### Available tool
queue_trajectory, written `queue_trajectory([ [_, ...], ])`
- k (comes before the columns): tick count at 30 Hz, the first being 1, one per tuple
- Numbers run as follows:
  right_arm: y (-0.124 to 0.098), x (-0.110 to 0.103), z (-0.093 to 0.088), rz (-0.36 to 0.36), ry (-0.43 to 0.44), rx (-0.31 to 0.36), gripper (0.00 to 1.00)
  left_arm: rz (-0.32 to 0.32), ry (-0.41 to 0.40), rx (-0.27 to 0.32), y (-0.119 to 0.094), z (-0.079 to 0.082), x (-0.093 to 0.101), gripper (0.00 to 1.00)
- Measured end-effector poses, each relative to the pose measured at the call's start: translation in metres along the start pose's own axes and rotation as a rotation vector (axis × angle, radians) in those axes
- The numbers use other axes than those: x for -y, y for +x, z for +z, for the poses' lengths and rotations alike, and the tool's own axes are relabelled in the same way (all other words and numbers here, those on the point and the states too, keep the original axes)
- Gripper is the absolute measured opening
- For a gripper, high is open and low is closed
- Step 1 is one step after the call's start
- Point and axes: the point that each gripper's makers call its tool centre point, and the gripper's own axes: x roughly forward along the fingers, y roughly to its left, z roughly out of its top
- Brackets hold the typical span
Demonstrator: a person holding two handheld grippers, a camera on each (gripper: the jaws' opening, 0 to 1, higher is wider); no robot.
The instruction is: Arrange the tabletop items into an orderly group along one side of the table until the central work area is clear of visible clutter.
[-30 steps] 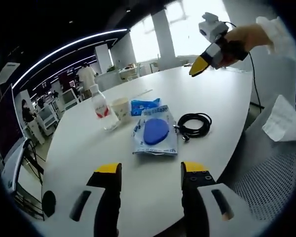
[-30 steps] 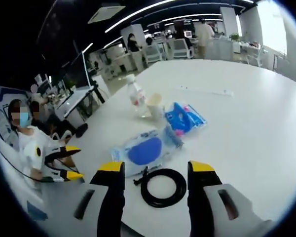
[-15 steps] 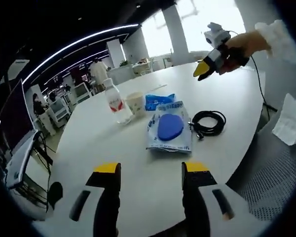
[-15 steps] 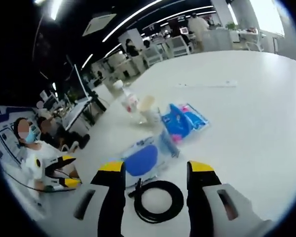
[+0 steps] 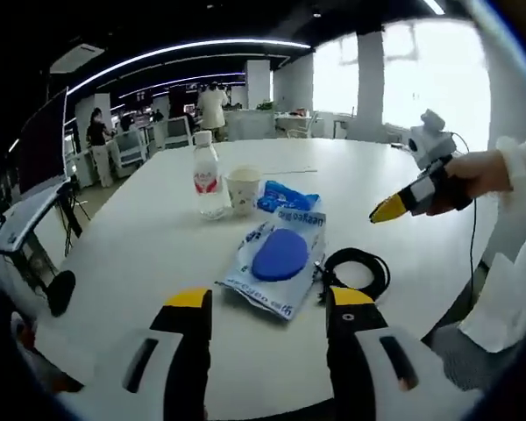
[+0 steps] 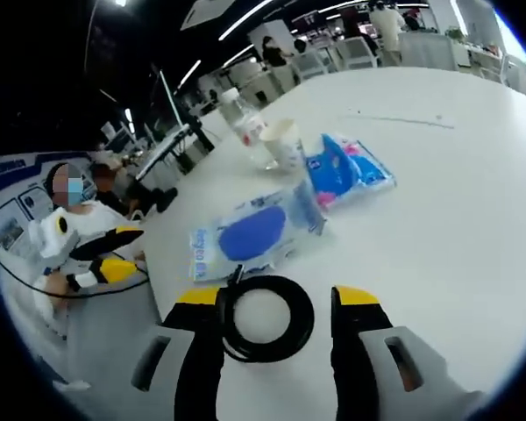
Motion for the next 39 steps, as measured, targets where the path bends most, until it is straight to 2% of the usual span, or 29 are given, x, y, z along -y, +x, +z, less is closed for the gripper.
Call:
queue_trajectory([
  [1, 0.001, 0.0, -0.002, -0.001, -0.016, -0.007, 0.45, 0.013, -0.029, -0.003, 0.0, -0.001, -0.001, 0.53],
  [6, 0.014, -0.009, -0.016, 0.022, -0.195, -0.072, 0.44, 0.056, -0.039, 0.013, -0.005, -0.005, 0.0, 0.53],
  [9, 0.02, -0.007, -0.019, 0.003, -0.261, -0.09, 0.43, 0.054, -0.027, 0.031, -0.01, -0.002, 0.004, 0.52],
  [10, 0.021, -0.005, -0.02, -0.008, -0.287, -0.095, 0.42, 0.035, 0.018, 0.035, -0.011, 0.002, 0.008, 0.51],
  [12, 0.024, -0.004, -0.022, -0.012, -0.286, -0.096, 0.41, 0.021, 0.093, 0.016, -0.012, 0.009, 0.009, 0.49],
  [13, 0.025, -0.003, -0.022, -0.01, -0.281, -0.094, 0.41, 0.017, 0.101, 0.016, -0.012, 0.011, 0.009, 0.47],
  [15, 0.029, -0.004, -0.025, -0.001, -0.274, -0.093, 0.4, -0.012, 0.135, 0.036, -0.014, 0.03, 0.01, 0.42],
  [17, 0.031, -0.003, -0.03, -0.007, -0.283, -0.106, 0.39, -0.033, 0.187, 0.049, -0.015, 0.043, 0.013, 0.41],
  [18, 0.032, -0.001, -0.033, -0.018, -0.294, -0.114, 0.39, -0.009, 0.264, 0.032, -0.017, 0.049, 0.014, 0.42],
  [19, 0.033, 0.001, -0.035, -0.03, -0.301, -0.119, 0.38, -0.002, 0.391, 0.016, -0.016, 0.055, 0.018, 0.42],
  [20, 0.034, 0.002, -0.036, -0.033, -0.3, -0.12, 0.38, -0.018, 0.486, 0.021, -0.014, 0.06, 0.027, 0.42],
  [21, 0.034, 0.003, -0.037, -0.041, -0.287, -0.116, 0.38, -0.051, 0.541, 0.054, -0.011, 0.069, 0.043, 0.41],
  [22, 0.034, 0.004, -0.037, -0.043, -0.277, -0.114, 0.37, -0.108, 0.521, 0.091, -0.007, 0.078, 0.062, 0.42],
  [23, 0.035, 0.005, -0.037, -0.048, -0.27, -0.113, 0.37, -0.135, 0.489, 0.097, -0.004, 0.081, 0.071, 0.43],
  [24, 0.035, 0.006, -0.038, -0.053, -0.267, -0.113, 0.36, -0.145, 0.465, 0.098, 0.001, 0.084, 0.076, 0.43],
  [29, 0.034, 0.012, -0.041, -0.081, -0.255, -0.115, 0.35, -0.182, 0.463, 0.114, 0.009, 0.091, 0.094, 0.42],
  [35, 0.037, 0.013, -0.043, -0.094, -0.249, -0.104, 0.32, -0.202, 0.446, 0.122, 0.01, 0.092, 0.101, 0.42],
  [39, 0.039, 0.013, -0.043, -0.115, -0.292, -0.11, 0.26, -0.197, 0.413, 0.115, 0.012, 0.087, 0.101, 0.41],
])
